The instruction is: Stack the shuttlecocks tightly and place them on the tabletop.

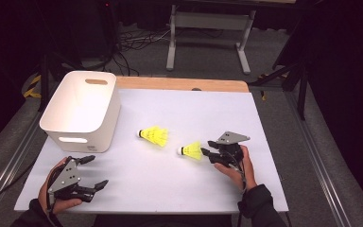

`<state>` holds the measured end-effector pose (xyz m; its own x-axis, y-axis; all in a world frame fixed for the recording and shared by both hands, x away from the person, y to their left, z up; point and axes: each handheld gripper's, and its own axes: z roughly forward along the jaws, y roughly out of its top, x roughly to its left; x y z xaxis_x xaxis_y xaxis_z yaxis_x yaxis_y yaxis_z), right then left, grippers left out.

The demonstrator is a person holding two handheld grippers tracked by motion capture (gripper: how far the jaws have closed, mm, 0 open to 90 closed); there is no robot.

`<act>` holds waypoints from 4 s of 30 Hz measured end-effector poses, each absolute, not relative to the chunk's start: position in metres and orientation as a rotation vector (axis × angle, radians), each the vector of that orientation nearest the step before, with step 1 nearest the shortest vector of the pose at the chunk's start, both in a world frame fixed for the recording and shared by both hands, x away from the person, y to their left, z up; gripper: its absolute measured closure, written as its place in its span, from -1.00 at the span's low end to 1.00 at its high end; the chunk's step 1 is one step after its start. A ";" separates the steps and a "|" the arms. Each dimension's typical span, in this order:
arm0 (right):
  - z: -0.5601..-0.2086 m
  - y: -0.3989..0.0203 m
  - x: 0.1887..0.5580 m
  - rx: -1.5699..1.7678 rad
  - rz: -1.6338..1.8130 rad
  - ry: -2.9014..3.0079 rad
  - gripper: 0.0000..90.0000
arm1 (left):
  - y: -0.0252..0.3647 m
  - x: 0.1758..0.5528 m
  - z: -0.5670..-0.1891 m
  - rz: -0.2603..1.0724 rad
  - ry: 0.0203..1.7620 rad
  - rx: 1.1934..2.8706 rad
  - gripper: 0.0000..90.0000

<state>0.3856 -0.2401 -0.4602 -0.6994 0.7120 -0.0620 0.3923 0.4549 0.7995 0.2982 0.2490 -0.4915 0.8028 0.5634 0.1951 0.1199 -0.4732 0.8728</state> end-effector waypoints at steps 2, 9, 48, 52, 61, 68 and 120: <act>-0.459 -0.243 0.383 0.920 1.118 2.314 0.27 | 0.249 0.298 -0.491 0.577 0.508 2.017 -0.78; -0.451 -0.252 0.367 0.849 1.168 2.312 0.14 | 0.249 0.298 -0.491 0.582 0.508 2.021 -0.78; -0.476 -0.208 0.359 0.687 1.051 2.455 0.48 | 0.246 0.299 -0.492 0.572 0.500 2.027 -0.78; -0.476 -0.209 0.362 0.693 1.070 2.454 0.70 | 0.246 0.298 -0.492 0.571 0.498 2.029 -0.78; -0.474 -0.207 0.364 0.686 1.075 2.443 0.98 | 0.245 0.298 -0.492 0.569 0.494 2.030 -0.78; -0.471 -0.207 0.361 0.667 1.075 2.428 1.00 | 0.246 0.298 -0.491 0.569 0.498 2.021 -0.78; -0.463 -0.166 0.384 0.629 1.161 2.379 1.00 | 0.247 0.299 -0.492 0.561 0.495 2.016 -0.79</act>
